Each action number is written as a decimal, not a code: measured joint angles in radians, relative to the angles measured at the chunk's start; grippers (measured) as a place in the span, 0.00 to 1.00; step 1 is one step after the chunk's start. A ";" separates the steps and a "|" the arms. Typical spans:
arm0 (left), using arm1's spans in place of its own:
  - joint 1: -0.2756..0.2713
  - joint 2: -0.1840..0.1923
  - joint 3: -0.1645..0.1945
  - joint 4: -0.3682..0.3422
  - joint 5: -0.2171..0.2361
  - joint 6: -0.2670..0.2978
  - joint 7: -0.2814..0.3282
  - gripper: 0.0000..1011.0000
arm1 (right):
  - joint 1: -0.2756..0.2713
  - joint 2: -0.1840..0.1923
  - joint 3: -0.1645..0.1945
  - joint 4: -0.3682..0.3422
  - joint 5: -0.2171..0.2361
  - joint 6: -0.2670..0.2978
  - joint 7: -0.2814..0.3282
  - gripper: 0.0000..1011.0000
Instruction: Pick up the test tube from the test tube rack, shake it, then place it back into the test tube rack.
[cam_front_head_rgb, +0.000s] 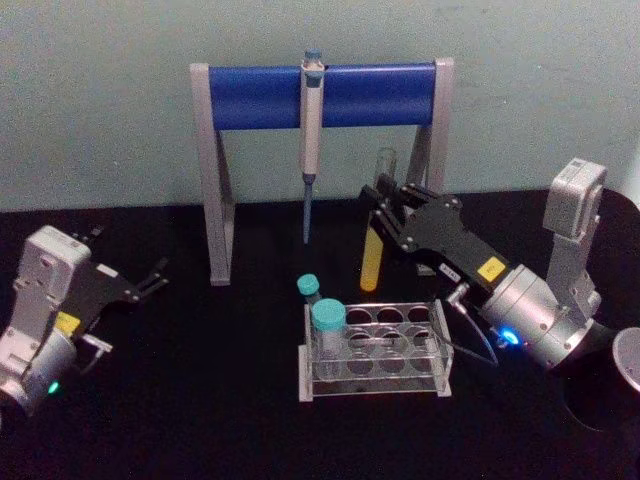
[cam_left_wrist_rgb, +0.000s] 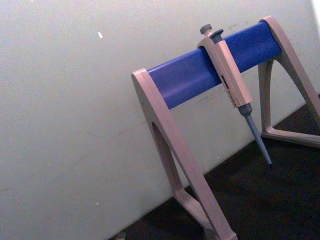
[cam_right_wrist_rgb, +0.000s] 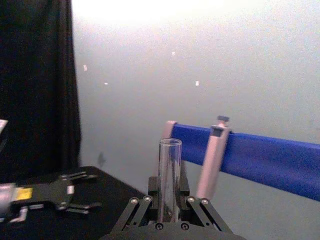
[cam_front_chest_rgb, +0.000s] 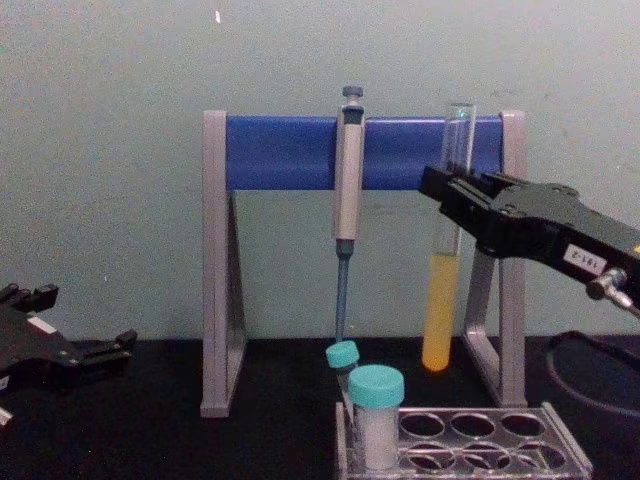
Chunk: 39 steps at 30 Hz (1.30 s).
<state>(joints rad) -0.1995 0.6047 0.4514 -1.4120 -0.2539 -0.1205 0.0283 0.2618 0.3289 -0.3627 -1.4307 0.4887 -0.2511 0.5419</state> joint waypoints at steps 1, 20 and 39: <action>0.000 0.000 0.000 0.000 0.000 0.000 0.000 0.99 | 0.001 -0.002 0.002 0.003 -0.005 -0.005 -0.007 0.23; 0.000 0.000 0.000 0.000 0.000 0.000 0.000 0.99 | -0.012 -0.018 0.033 0.001 -0.048 -0.015 -0.048 0.23; 0.000 0.000 0.000 0.000 0.000 0.000 0.000 0.99 | -0.072 0.010 0.085 -0.065 -0.077 0.003 -0.098 0.23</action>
<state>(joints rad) -0.1995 0.6047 0.4514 -1.4120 -0.2539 -0.1206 0.0282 0.1902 0.3389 -0.2782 -1.4960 0.4112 -0.2479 0.4434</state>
